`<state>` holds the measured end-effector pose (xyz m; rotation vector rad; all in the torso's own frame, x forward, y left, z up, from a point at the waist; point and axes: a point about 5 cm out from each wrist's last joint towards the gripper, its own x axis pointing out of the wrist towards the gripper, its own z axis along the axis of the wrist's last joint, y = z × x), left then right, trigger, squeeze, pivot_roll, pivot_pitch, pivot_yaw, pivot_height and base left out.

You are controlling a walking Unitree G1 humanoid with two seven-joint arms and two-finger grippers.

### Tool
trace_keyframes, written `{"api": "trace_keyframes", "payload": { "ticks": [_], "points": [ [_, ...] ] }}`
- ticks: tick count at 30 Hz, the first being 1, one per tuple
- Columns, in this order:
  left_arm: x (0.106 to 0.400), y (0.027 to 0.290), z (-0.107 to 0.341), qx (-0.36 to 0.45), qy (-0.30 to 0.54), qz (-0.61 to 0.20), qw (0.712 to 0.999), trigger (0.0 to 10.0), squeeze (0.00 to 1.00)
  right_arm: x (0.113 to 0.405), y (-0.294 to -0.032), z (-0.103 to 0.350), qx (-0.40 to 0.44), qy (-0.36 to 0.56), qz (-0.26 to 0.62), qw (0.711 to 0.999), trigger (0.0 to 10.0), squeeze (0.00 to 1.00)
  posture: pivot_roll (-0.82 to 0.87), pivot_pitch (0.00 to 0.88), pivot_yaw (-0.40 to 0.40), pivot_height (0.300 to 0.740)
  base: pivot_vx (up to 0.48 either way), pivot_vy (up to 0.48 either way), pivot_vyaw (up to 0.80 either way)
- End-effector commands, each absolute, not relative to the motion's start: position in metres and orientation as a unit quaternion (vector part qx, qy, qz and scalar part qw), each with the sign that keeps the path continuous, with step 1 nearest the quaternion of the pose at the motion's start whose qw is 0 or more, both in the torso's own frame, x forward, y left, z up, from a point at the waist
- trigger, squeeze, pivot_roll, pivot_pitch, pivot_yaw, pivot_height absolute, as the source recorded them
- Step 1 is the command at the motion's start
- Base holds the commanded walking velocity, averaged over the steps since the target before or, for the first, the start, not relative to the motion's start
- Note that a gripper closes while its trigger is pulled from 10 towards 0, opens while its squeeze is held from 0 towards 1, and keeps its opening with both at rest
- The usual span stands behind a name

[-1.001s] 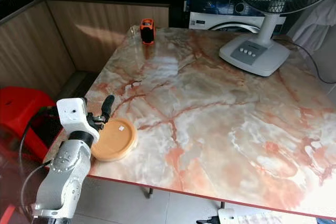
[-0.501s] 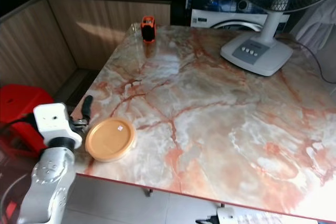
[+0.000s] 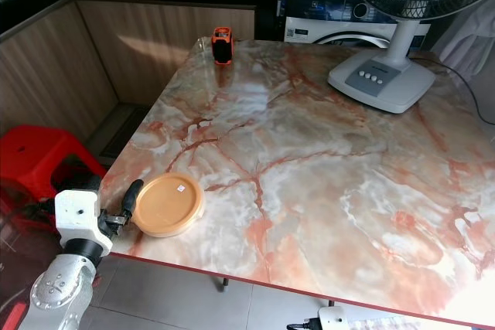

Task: Restocking fridge

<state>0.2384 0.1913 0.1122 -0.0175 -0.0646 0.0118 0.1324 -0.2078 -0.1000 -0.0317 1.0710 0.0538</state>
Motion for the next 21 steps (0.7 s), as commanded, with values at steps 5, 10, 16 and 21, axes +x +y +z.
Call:
{"api": "trace_keyframes", "payload": {
  "ticks": [5, 10, 16, 21],
  "points": [
    [0.238, 0.186, 0.112, -0.108, -0.015, -0.021, 0.994, 10.0, 0.0, 0.134, -0.209, -0.099, -0.02, 0.509, 0.026, 0.86, 10.0, 0.0, 0.03, 0.027, -0.001, 0.74, 0.0, 0.0, 0.0],
    [0.239, 0.189, 0.106, -0.188, 0.008, -0.043, 0.981, 10.0, 0.0, 0.137, -0.209, -0.098, -0.022, 0.507, 0.027, 0.861, 10.0, 0.0, 0.04, 0.033, -0.002, 0.74, 0.0, 0.0, 0.0],
    [0.243, 0.196, 0.11, -0.223, -0.002, -0.027, 0.974, 10.0, 0.93, 0.137, -0.209, -0.098, -0.021, 0.507, 0.026, 0.861, 10.0, 0.0, 0.04, 0.03, 0.001, 0.74, 0.0, 0.0, 0.0],
    [0.242, 0.199, 0.107, -0.224, 0.003, -0.022, 0.974, 10.0, 1.0, 0.137, -0.209, -0.099, -0.02, 0.507, 0.027, 0.861, 10.0, 0.0, 0.04, 0.037, 0.0, 0.74, 0.0, 0.0, 0.0]
  ]
}}
